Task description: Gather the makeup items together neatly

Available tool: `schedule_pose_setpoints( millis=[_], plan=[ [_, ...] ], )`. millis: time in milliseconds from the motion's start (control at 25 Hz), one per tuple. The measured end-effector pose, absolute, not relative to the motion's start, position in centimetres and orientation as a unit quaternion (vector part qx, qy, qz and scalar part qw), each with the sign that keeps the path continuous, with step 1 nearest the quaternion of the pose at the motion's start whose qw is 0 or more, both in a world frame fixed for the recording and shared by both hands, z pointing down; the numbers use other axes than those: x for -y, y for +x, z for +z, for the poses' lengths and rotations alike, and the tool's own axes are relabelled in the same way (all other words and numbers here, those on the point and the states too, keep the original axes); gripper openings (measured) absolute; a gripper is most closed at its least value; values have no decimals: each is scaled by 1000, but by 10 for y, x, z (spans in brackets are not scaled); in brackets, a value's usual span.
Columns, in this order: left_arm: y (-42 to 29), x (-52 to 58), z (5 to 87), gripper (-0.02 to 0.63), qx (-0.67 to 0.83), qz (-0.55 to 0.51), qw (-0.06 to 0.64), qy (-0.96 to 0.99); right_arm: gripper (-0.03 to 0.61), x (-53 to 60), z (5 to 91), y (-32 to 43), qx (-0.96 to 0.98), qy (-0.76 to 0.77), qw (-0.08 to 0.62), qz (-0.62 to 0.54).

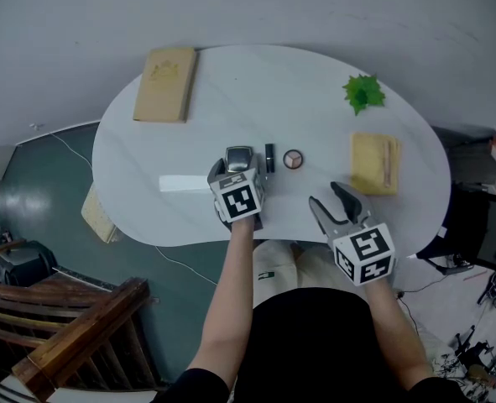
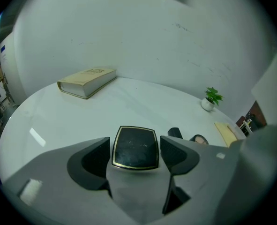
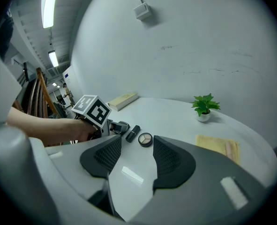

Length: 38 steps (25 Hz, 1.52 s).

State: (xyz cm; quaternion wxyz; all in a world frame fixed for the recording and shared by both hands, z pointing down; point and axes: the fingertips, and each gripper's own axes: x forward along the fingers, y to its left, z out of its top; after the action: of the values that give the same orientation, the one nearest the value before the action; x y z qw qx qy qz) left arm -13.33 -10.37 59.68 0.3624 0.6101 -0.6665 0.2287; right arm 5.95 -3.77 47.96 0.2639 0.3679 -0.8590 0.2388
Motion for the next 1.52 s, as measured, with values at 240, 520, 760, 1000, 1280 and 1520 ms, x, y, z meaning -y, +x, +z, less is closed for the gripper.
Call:
schedule_pose_setpoints(
  millis=[240, 520, 760, 1000, 1280, 1520],
  plan=[
    [-132, 102, 592, 341, 668, 224, 360, 612, 219, 36, 479, 63, 859, 369, 262, 239],
    [-130, 99, 575, 339, 668, 221, 341, 623, 219, 37, 473, 66, 862, 371, 255, 231],
    [-124, 97, 553, 327, 665, 217, 318, 640, 219, 38, 465, 71, 866, 375, 245, 221],
    [-109, 92, 525, 308, 650, 216, 293, 667, 219, 41, 454, 74, 868, 385, 226, 219],
    [-77, 79, 491, 275, 614, 201, 276, 712, 219, 43, 447, 82, 866, 397, 214, 219],
    [-59, 72, 467, 259, 594, 195, 252, 739, 219, 44, 448, 93, 860, 410, 210, 217]
  ],
)
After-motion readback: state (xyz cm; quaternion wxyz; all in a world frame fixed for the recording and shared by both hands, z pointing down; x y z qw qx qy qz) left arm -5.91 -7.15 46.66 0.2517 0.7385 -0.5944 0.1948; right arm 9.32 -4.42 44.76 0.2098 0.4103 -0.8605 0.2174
